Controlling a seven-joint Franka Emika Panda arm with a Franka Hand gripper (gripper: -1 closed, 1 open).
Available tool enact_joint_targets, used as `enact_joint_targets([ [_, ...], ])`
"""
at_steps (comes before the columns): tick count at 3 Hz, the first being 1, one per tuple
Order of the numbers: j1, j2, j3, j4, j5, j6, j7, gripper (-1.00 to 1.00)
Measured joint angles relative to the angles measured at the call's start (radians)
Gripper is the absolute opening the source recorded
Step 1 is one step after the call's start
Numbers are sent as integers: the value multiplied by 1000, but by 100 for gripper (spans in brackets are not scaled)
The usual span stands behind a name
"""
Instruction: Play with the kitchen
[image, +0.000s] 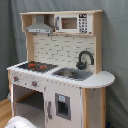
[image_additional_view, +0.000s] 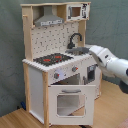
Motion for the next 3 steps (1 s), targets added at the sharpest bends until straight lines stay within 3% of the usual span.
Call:
enact_joint_targets([
  [3, 104, 5, -160, -91, 9, -115, -243, 100],
])
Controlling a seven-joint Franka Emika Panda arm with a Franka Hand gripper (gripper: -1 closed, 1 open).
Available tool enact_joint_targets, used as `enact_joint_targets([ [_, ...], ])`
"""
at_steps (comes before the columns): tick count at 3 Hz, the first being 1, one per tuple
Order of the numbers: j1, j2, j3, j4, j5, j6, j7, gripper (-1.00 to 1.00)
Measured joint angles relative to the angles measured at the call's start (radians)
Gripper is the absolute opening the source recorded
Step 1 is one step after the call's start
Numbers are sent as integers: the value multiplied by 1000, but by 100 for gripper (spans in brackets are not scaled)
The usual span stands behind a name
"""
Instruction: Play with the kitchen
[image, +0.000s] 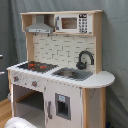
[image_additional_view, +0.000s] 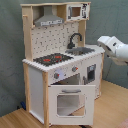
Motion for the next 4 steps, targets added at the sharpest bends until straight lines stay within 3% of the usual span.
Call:
enact_joint_targets([
  [1, 16, 26, -33, -24, 37, -40, -87, 100],
  [2, 12, 78, -27, -40, 102, -74, -150, 100],
  [4, 7, 191, -65, -143, 182, -92, -259, 100],
])
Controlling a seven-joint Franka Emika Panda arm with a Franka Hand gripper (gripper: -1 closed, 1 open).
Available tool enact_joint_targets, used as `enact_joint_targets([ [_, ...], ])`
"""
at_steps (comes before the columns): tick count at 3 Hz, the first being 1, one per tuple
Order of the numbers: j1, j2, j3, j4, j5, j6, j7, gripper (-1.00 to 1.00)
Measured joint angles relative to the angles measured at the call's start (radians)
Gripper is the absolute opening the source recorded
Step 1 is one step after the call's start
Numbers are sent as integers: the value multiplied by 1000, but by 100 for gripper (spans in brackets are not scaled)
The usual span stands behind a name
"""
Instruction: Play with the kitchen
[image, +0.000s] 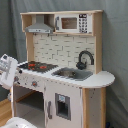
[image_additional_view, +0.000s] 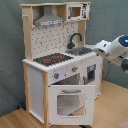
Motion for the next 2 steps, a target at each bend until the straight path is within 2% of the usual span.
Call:
enact_joint_targets([
  [1, -1, 75, -7, -22, 50, 0, -44, 100],
  [2, -3, 172, -3, -24, 100, 8, -81, 100],
])
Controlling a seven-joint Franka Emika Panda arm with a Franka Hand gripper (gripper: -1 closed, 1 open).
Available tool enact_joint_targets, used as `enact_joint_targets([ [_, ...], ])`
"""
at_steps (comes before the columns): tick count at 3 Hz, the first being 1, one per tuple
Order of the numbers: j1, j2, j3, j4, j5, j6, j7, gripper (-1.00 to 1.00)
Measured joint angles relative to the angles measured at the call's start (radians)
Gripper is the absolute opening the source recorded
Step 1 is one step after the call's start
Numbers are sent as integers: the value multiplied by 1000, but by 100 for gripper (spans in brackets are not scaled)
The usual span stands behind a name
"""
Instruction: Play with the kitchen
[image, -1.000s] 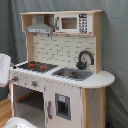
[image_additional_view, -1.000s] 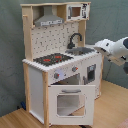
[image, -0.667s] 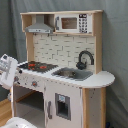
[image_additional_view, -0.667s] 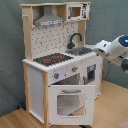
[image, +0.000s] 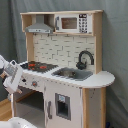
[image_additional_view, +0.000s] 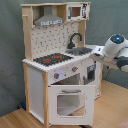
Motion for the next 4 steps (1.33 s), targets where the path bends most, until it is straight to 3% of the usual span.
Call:
enact_joint_targets([
  [1, -2, 98, 10, 0, 26, 20, -15, 100],
  [4, -18, 414, 15, 0, 23, 117, -74, 100],
])
